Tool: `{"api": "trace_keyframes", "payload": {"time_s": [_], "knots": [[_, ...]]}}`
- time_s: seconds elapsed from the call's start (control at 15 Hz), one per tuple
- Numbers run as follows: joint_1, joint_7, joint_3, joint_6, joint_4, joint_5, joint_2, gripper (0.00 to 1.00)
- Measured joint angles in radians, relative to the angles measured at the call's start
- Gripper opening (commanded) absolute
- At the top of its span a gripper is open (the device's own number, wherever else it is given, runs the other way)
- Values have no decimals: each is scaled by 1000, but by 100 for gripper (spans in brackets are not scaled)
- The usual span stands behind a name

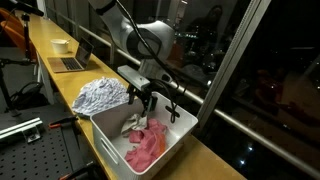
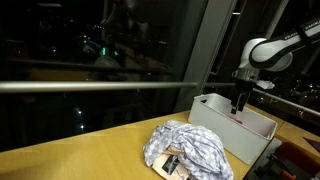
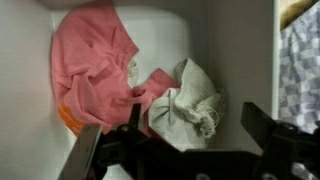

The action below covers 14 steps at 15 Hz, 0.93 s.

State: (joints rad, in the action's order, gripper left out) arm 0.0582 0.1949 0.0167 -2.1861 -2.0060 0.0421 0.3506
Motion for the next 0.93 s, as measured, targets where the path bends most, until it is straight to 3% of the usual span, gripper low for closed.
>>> {"api": "trace_keyframes", "payload": {"time_s": [0.93], "knots": [[11, 0, 18, -42, 328, 75, 404, 100]]}}
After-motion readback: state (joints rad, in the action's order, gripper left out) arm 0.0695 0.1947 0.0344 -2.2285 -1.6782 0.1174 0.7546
